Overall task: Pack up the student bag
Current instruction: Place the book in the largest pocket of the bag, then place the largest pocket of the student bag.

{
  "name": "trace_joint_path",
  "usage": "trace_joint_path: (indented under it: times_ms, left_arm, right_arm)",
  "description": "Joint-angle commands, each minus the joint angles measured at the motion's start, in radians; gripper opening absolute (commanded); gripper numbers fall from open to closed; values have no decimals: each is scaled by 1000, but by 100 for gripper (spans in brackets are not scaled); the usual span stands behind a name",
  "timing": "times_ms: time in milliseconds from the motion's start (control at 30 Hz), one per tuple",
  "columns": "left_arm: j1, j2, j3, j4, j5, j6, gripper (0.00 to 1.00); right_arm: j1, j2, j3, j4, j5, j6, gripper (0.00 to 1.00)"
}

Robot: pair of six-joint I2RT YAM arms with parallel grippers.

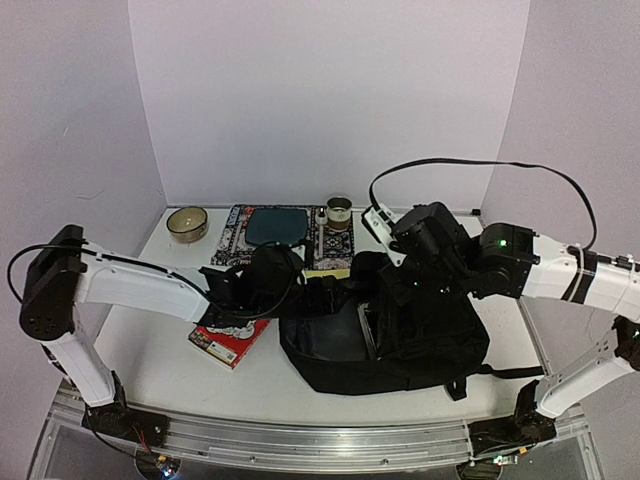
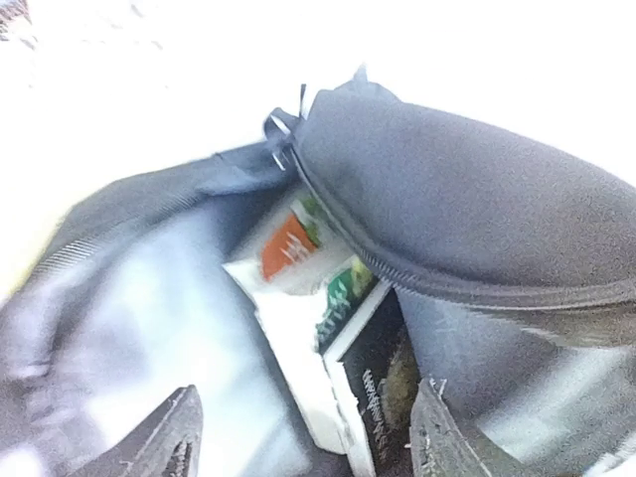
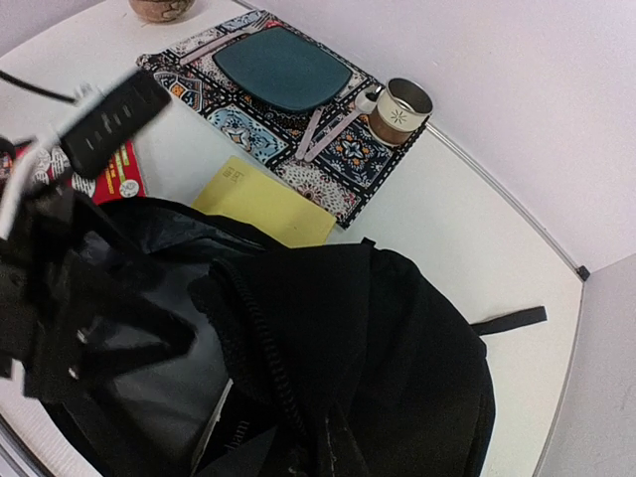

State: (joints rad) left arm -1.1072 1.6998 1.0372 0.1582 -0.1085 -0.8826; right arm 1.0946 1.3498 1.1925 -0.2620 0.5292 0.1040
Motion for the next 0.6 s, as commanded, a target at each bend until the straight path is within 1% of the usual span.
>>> trace_joint_path:
  times_ms: [0, 100, 200, 267, 367, 467, 567]
  left_arm:
    - [-2, -133, -3, -229, -201, 63, 78]
    - [1, -184, -9, -353, -270, 77, 84]
    - [19, -220, -13, -457, -317, 83, 87]
    - [55, -241, -27, -510, -308, 82, 89]
    - [136, -267, -71, -547, -240, 86, 89]
    - [220, -291, -117, -574, -180, 106, 89]
    - [265, -303, -137, -616, -176, 124, 90]
  right_arm:
    - [0, -32, -51, -3, -9, 17, 0]
    - [-1, 1, -59, -3, -79, 38, 0]
    - [-1, 48, -52, -2, -141, 61, 0]
    - [-1, 82, -46, 2, -175, 76, 1]
    - [0, 127, -42, 14, -229, 92, 3]
    - [0, 174, -38, 24, -277, 106, 9]
    - [0, 220, -36, 31, -321, 120, 13]
